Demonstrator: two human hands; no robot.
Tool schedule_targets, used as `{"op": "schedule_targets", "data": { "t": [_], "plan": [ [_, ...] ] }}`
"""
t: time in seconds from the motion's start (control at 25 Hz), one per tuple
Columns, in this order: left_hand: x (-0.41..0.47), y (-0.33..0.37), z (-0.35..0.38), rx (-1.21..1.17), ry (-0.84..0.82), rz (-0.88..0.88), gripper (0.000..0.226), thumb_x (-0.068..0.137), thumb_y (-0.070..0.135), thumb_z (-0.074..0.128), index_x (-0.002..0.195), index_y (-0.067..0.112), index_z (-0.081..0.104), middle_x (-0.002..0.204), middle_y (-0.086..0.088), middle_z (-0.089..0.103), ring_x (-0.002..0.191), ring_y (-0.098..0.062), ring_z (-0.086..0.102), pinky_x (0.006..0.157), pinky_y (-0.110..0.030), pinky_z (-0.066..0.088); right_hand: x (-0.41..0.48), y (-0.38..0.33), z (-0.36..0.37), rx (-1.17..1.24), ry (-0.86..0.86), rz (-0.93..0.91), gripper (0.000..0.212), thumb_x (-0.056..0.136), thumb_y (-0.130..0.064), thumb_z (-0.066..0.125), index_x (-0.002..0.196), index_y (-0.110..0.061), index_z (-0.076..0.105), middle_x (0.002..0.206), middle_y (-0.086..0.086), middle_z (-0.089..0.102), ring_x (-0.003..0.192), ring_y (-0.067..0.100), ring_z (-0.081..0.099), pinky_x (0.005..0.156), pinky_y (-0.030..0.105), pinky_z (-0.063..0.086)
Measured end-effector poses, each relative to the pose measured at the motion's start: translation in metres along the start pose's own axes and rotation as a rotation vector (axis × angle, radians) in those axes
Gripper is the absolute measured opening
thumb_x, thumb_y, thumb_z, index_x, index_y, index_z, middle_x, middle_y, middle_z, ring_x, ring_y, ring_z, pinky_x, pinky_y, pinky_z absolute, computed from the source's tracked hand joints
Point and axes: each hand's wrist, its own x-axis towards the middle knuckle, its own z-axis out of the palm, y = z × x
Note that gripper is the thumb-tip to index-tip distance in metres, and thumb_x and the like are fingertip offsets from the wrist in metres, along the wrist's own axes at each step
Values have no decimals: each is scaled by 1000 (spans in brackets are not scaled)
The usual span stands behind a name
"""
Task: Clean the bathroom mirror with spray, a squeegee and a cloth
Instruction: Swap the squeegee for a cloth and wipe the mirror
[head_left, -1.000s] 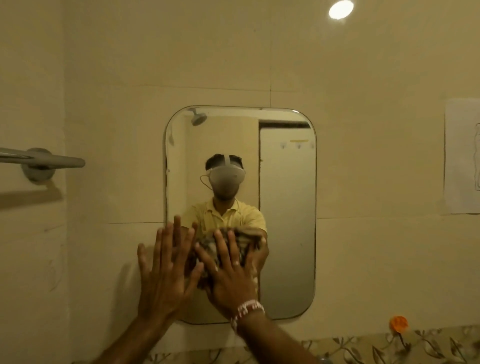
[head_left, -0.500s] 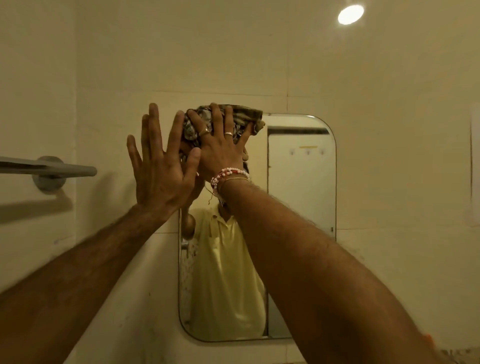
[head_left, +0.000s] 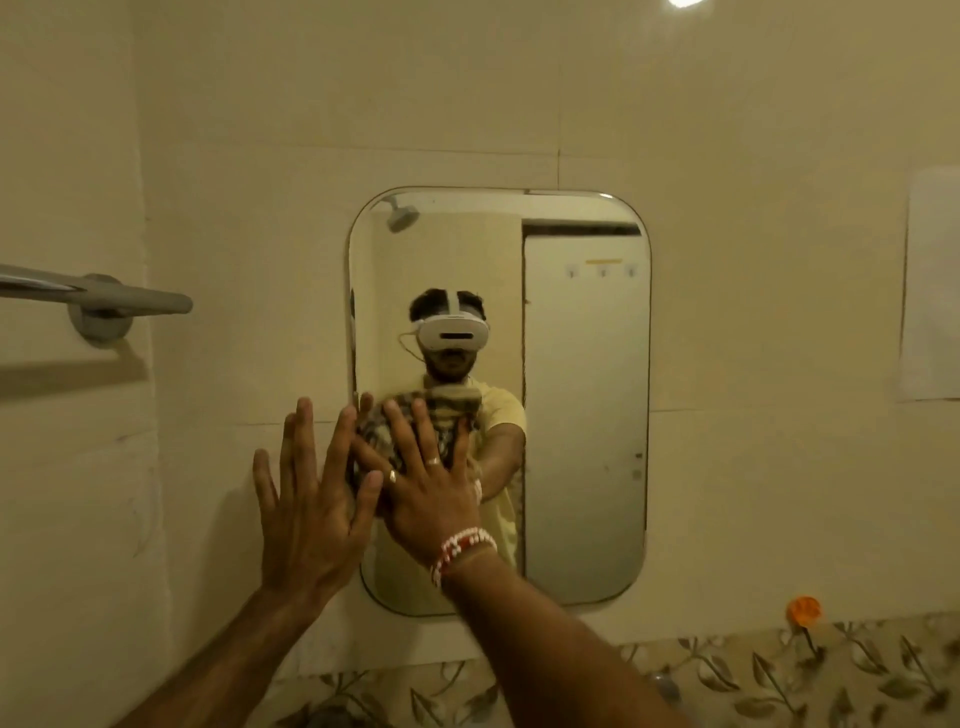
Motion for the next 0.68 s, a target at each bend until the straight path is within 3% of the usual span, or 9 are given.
{"op": "schedule_targets", "data": {
  "t": [0.16,0.36,0.48,0.68],
  "plan": [
    [-60,-7,8,47,-113,-56,75,101,66,12,165,28,17,175,-7,-6,160,-31,8,122,-69,14,-86,-16,18,-20,-152,-74,81,89,-44,56,156,-41,12,168,6,2,154,34,2,112,67,11],
    [-92,-5,9,32,-193,-100,79,100,69,10,163,24,27,175,-9,0,158,-32,14,122,-68,13,-122,-13,6,-19,-382,-197,71,90,-36,41,156,-38,15,163,6,25,150,33,25,112,61,34],
    [-87,4,5,4,-187,-92,77,100,68,12,163,25,25,175,-10,0,159,-31,12,123,-67,12,-122,0,-11,-59,-540,-235,62,91,-36,38,152,-41,26,160,4,33,146,31,35,110,58,38],
    [-81,25,9,-70,-183,-49,76,102,66,10,165,25,19,175,-8,-3,160,-30,10,122,-69,13,-140,34,-37,-114,-618,-179,59,87,-30,41,144,-44,41,155,1,41,140,30,44,106,56,44]
  ]
}}
